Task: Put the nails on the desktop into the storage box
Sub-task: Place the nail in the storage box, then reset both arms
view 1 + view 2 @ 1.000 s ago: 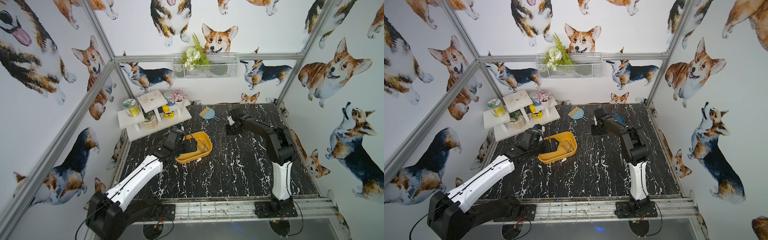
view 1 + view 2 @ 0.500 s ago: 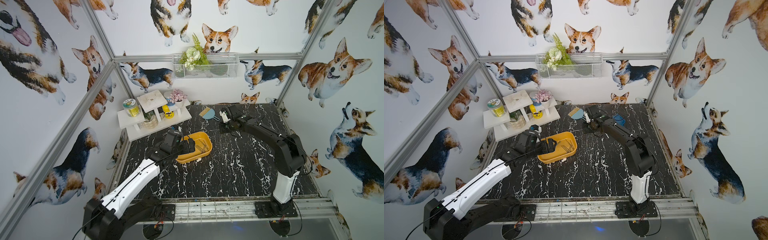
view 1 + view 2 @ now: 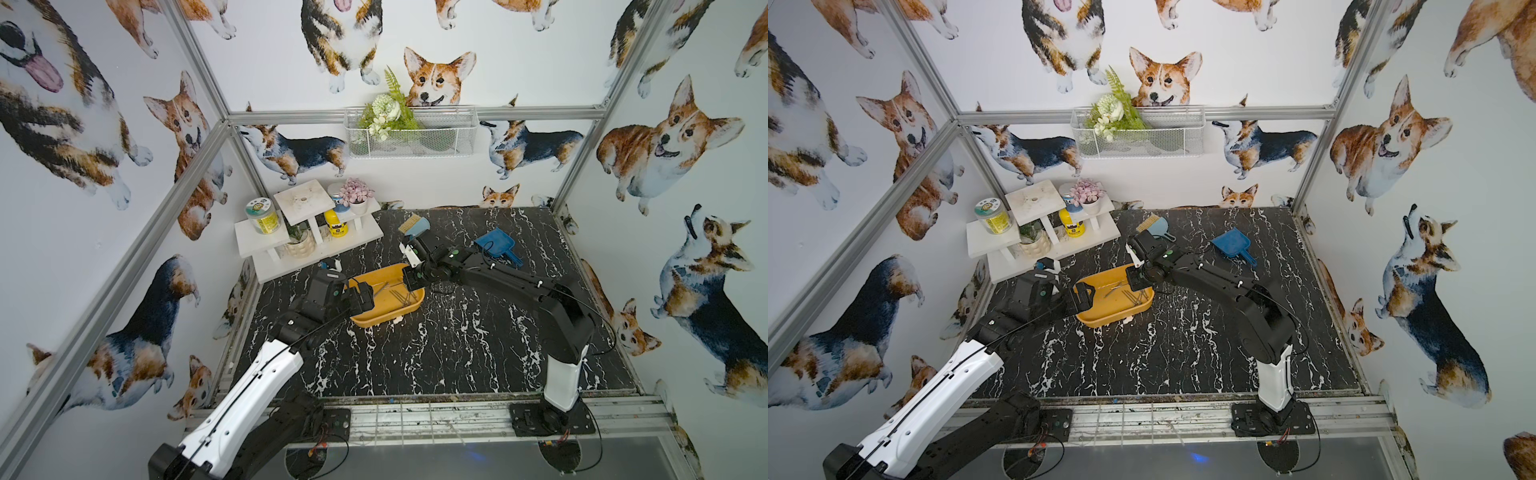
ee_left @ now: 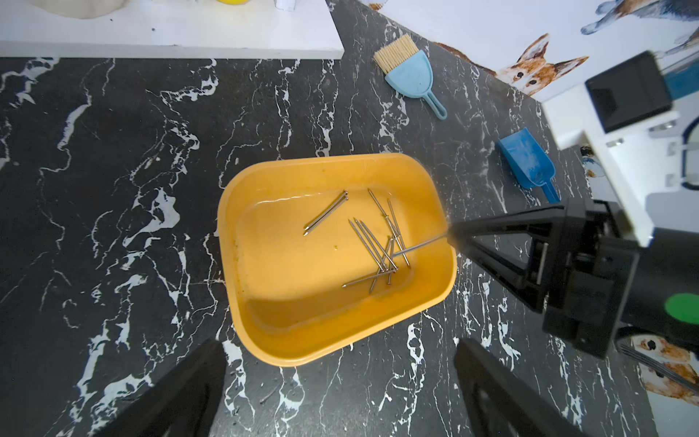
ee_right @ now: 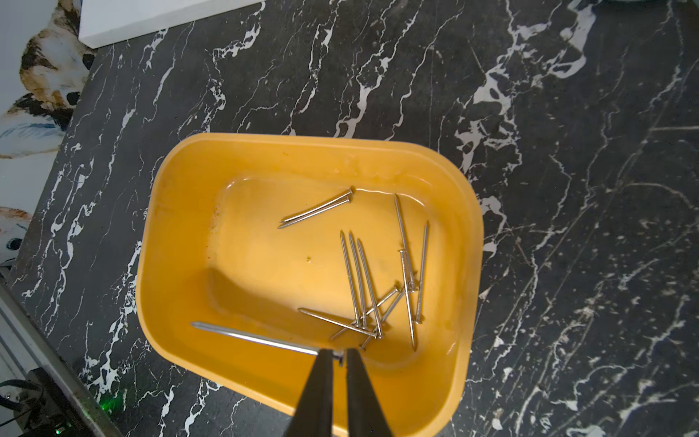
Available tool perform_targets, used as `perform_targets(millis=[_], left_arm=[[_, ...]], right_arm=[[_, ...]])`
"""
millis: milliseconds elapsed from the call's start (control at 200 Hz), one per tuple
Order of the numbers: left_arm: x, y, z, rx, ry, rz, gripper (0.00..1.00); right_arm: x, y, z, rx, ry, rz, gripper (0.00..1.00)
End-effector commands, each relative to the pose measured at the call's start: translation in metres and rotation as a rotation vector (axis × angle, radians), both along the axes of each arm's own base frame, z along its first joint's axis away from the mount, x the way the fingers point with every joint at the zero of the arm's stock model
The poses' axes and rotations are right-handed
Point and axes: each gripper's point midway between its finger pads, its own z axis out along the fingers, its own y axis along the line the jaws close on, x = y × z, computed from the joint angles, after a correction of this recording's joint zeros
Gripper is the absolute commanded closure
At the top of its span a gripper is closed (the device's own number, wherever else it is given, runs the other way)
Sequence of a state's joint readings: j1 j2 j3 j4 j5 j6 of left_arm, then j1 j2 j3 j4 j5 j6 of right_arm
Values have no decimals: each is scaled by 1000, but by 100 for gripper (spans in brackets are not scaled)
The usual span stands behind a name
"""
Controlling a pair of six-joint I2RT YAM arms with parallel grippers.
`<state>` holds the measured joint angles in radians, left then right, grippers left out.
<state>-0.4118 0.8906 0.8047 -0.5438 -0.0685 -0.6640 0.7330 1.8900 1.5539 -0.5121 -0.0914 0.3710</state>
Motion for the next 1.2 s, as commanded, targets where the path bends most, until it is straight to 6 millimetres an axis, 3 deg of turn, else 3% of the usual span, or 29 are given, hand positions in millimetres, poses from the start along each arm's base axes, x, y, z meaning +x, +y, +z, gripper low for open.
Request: perform_targets(millis=[0, 120, 205, 305, 420, 500, 546, 601, 646, 686, 736, 801, 826, 851, 946, 1036, 1196], left_arm=[[-2, 7, 12, 25, -42, 6, 0], [-1, 17, 37, 80, -137, 10, 0], [-1, 26, 56, 111, -227, 28, 0], [-7, 32, 95, 107, -428, 23, 0], [-26, 59, 146, 67, -660, 148, 0], [-47, 90, 182, 50, -806, 288, 0], [-52, 104, 188, 71, -818, 365, 0], [-47, 109, 181, 135, -753, 390, 0], [-36, 100, 171, 188, -696, 334, 0], [-29, 92, 163, 197, -670, 294, 0], [-22, 87, 150, 208, -650, 279, 0], [-12, 89, 133, 251, -629, 301, 0], [-9, 92, 130, 271, -621, 320, 0], [-3, 93, 109, 318, -579, 321, 0], [17, 95, 77, 442, -520, 316, 0], [31, 113, 47, 529, -468, 354, 0], [40, 154, -13, 532, -404, 425, 0]], right_arm=[[7, 3, 17, 21, -47, -11, 60], [7, -4, 39, 18, -109, -9, 43], [6, -13, 54, 16, -151, -10, 38], [6, -32, 78, 59, -208, -34, 33], [12, -79, 105, 131, -290, -134, 32], [14, -129, 125, 163, -383, -239, 31], [13, -156, 138, 171, -447, -292, 29], [13, -190, 150, 151, -514, -370, 22], [13, -212, 157, 128, -560, -404, 20], [11, -225, 161, 92, -616, -405, 18], [10, -239, 162, 19, -666, -422, 0], [5, -258, 171, -60, -721, -474, 0], [5, -265, 168, -98, -722, -494, 0], [6, -271, 166, -132, -741, -514, 0], [8, -282, 159, -200, -813, -523, 0], [6, -291, 148, -187, -893, -528, 0], [-3, -324, 98, -204, -935, -618, 0]])
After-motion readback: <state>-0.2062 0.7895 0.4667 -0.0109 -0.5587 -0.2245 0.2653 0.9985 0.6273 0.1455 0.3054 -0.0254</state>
